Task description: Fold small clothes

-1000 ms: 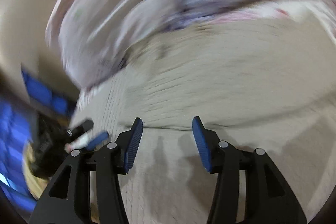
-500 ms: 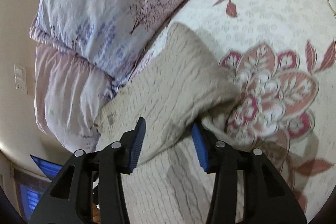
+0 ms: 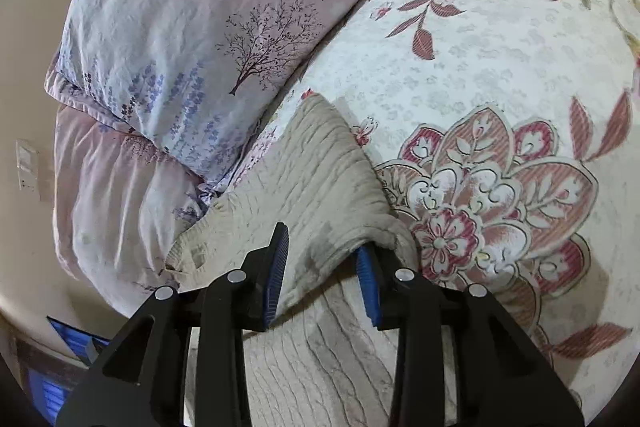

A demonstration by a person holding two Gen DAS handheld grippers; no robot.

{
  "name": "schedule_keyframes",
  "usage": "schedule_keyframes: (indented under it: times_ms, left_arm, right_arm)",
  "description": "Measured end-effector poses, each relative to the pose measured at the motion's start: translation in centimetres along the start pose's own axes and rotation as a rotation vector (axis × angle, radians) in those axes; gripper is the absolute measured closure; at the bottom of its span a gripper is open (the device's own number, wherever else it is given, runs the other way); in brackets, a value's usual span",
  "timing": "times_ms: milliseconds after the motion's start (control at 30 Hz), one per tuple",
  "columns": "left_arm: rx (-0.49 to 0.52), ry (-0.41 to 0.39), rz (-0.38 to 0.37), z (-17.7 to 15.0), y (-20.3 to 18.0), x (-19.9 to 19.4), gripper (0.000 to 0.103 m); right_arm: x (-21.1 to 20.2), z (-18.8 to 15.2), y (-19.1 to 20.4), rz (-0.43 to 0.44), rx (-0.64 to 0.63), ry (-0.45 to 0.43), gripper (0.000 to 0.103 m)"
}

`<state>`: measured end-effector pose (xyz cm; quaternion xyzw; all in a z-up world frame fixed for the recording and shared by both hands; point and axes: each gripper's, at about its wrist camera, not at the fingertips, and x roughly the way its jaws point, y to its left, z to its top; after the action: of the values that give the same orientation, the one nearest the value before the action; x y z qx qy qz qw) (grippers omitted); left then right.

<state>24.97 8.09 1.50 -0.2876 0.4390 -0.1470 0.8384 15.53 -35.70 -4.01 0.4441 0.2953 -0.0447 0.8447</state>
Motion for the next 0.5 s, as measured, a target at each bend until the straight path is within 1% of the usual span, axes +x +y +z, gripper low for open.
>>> schedule_keyframes:
  times_ms: [33, 67, 100, 133, 167, 200, 333, 433, 500]
  left_arm:
    - [0.001, 0.003, 0.007, 0.0, 0.3, 0.1, 0.096]
    - [0.002, 0.003, 0.016, -0.1, 0.5, 0.3, 0.096]
    - [0.002, 0.001, 0.022, 0.0, 0.7, 0.3, 0.096]
    - [0.004, -0.002, 0.027, 0.0, 0.8, 0.5, 0.096]
    - [0.007, 0.0, 0.033, 0.1, 0.9, 0.6, 0.096]
    - [0.007, 0.008, 0.038, 0.0, 1.0, 0.9, 0.096]
    - [0.01, 0.033, 0.067, -0.5, 1.5, 1.6, 0.096]
    - [0.011, 0.031, 0.07, -0.8, 1.6, 1.6, 0.095]
    - [0.01, 0.031, 0.068, -1.0, 1.7, 1.5, 0.094]
  right_arm:
    - [0.0, 0.0, 0.0, -0.008, -0.01, -0.005, 0.067]
    - [0.0, 0.0, 0.0, -0.015, -0.012, -0.011, 0.071]
    - [0.0, 0.0, 0.0, -0.034, -0.012, -0.022, 0.081]
    - [0.0, -0.1, 0.1, -0.057, -0.021, -0.039, 0.087]
    - [0.0, -0.1, 0.2, -0.06, -0.063, -0.06, 0.093]
    - [-0.1, -0.4, 0.4, -0.088, -0.094, -0.079, 0.095]
    - [0.0, -1.5, 1.3, -0.172, -0.163, -0.103, 0.095]
    - [0.5, -1.8, 1.6, -0.224, -0.201, -0.108, 0.095]
    - [0.9, -1.8, 1.7, -0.253, -0.221, -0.095, 0.095]
